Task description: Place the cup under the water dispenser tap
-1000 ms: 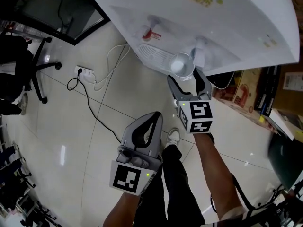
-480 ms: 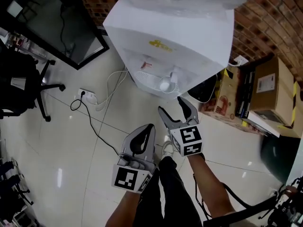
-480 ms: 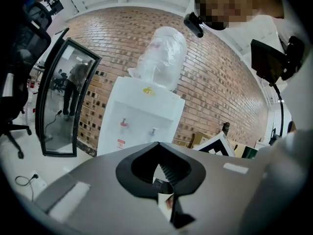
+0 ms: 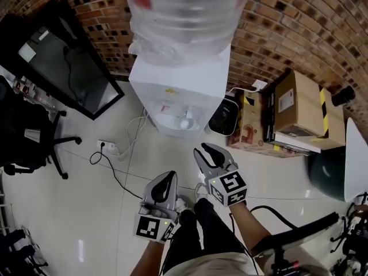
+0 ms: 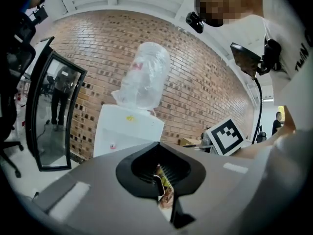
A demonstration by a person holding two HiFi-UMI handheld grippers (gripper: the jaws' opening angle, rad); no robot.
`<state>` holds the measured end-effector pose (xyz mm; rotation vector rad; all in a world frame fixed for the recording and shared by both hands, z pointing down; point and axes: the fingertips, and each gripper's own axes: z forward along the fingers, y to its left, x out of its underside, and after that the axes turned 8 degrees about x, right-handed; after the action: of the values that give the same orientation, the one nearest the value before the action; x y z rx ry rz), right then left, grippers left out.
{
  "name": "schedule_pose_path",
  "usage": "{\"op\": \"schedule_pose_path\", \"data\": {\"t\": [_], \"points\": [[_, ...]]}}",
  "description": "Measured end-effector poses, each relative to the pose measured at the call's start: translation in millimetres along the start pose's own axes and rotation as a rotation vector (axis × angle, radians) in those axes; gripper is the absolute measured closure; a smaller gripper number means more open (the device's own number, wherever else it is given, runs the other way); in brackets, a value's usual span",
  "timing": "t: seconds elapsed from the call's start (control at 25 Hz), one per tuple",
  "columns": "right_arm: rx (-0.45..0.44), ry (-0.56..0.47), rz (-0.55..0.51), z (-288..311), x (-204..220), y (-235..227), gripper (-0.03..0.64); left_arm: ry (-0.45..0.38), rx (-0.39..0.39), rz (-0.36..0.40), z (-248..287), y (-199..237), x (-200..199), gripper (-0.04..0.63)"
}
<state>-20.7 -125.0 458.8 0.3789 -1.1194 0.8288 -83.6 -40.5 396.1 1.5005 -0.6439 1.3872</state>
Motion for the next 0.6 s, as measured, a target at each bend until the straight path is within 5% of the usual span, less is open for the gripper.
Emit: {"op": "schedule_pose_path", "data": {"t": [0.6], "points": [[-0.056, -0.146, -0.128, -114.4, -111.1, 60.5, 0.537, -0.132, 0.071, 0.125, -48.4, -48.5, -118.9, 0.603]]}}
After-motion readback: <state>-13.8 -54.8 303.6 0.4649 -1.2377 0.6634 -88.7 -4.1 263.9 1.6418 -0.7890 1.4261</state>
